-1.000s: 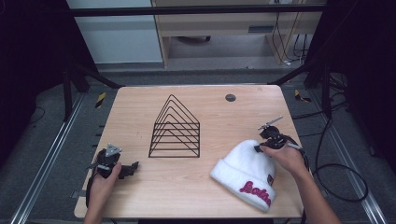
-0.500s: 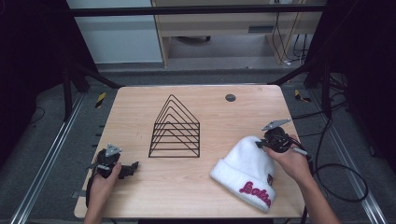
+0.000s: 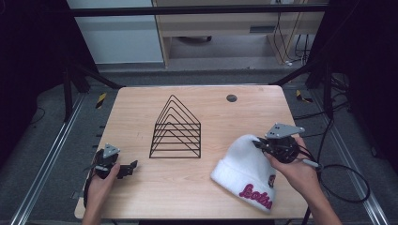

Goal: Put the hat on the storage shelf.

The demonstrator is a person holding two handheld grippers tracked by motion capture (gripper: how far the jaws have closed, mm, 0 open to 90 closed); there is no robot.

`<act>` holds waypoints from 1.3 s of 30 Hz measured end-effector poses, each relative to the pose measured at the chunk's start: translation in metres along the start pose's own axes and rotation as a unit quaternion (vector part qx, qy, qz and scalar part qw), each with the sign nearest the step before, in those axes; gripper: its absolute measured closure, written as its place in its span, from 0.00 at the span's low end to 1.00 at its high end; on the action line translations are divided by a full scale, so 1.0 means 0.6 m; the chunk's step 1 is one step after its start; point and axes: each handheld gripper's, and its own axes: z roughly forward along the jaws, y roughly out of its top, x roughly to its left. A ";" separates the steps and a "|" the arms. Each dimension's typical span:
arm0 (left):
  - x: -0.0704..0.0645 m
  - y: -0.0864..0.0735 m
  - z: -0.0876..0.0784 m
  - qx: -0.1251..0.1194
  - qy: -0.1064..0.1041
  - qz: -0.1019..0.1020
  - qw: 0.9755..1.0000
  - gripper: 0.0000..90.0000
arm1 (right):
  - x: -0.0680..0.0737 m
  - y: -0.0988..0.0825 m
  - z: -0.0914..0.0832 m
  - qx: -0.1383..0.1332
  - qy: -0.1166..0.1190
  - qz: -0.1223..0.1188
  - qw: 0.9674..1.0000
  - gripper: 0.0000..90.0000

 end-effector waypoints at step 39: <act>-0.125 0.236 -0.168 -0.111 -0.108 0.139 0.978 0.07 | 0.006 0.228 -0.087 -0.161 0.015 -0.071 0.984 0.94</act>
